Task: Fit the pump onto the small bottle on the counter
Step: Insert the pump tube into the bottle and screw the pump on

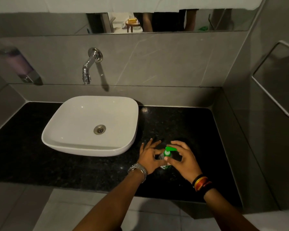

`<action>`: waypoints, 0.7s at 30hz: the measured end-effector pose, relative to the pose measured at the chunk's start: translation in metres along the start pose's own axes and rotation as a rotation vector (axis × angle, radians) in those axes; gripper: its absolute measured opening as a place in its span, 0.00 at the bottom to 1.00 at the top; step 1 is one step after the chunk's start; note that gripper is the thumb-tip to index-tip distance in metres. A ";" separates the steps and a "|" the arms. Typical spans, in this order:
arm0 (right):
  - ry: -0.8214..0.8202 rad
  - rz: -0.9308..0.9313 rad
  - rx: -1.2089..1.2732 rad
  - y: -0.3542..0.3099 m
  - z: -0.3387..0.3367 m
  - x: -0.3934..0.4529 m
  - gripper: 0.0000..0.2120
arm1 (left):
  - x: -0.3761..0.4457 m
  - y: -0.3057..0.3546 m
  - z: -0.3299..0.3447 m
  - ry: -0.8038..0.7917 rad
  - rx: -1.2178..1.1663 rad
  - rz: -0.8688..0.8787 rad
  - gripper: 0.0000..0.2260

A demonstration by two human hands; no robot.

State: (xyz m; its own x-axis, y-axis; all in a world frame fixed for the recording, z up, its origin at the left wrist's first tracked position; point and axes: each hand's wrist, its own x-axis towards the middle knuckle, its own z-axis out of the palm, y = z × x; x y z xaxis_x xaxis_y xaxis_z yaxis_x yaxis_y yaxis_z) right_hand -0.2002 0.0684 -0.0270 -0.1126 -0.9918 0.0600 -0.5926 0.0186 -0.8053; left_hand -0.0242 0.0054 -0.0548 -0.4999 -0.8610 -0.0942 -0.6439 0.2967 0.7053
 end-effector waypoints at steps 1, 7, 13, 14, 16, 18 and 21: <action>0.001 -0.018 -0.019 0.002 -0.001 0.000 0.19 | 0.000 0.000 0.000 0.003 0.000 -0.006 0.24; 0.101 0.051 -0.130 -0.006 0.005 0.009 0.21 | 0.001 0.001 0.001 0.021 0.009 -0.017 0.21; 0.082 0.013 -0.120 -0.006 0.006 0.003 0.14 | -0.001 0.002 0.003 0.036 -0.004 -0.026 0.21; 0.127 0.044 -0.156 -0.009 0.008 0.003 0.13 | -0.001 0.002 0.003 0.040 -0.006 -0.027 0.21; 0.187 0.125 -0.234 -0.016 0.013 0.005 0.16 | -0.001 0.002 0.002 0.044 -0.005 -0.023 0.23; 0.205 0.168 -0.245 -0.018 0.016 0.005 0.19 | 0.000 0.001 0.002 0.047 0.005 -0.014 0.25; 0.114 0.086 -0.088 -0.008 0.012 0.002 0.22 | 0.001 0.001 0.004 0.046 0.014 -0.013 0.27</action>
State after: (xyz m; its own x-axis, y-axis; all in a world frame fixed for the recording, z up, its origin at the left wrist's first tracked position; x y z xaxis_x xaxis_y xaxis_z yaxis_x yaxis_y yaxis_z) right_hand -0.1858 0.0649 -0.0272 -0.2526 -0.9655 0.0636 -0.6437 0.1186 -0.7560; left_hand -0.0271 0.0066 -0.0571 -0.4646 -0.8827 -0.0701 -0.6581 0.2912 0.6943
